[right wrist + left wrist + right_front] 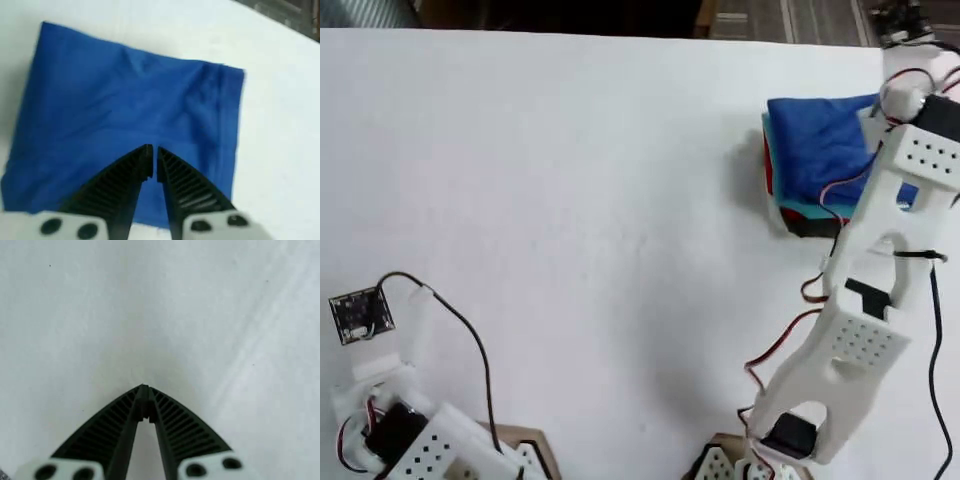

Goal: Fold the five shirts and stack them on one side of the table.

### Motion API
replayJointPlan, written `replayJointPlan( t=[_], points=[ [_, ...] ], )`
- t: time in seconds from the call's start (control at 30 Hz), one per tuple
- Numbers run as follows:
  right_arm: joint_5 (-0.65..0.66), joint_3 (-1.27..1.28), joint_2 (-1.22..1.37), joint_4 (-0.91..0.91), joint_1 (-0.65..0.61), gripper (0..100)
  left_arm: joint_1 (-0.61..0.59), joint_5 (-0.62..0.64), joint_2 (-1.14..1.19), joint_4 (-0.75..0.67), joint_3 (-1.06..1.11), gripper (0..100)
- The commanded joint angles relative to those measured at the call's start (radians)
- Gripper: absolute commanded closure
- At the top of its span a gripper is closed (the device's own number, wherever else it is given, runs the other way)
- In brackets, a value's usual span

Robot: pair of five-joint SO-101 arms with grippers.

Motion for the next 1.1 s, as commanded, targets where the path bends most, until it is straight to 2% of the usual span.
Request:
replayJointPlan(
  t=[0.0,0.1,0.23,0.5,0.63,0.77,0.93,1.07],
  points=[
    [-0.011,-0.037,-0.091,0.189,-0.073,97.8,0.011,0.008,-0.008,0.006,-0.005,97],
    [-0.012,-0.037,-0.093,0.275,-0.104,97.8,0.011,0.008,-0.008,0.006,-0.005,97],
    [-0.081,0.023,-0.091,0.285,-0.082,97.8,0.011,0.008,-0.008,0.006,-0.005,97],
    [-0.081,0.288,-0.094,0.234,-0.082,97.8,0.011,0.008,-0.008,0.006,-0.005,97],
    [-0.081,0.316,-0.133,0.176,-0.077,97.8,0.011,0.008,-0.008,0.006,-0.005,97],
    [-0.081,0.316,-0.286,0.160,-0.093,97.8,0.011,0.008,-0.008,0.006,-0.005,97],
    [-0.092,0.331,-0.602,0.205,-0.111,97.8,0.011,0.008,-0.008,0.006,-0.004,97],
    [-0.146,0.505,-0.862,0.280,-0.110,97.8,0.015,-0.023,-0.006,0.014,-0.012,97]
  ],
)
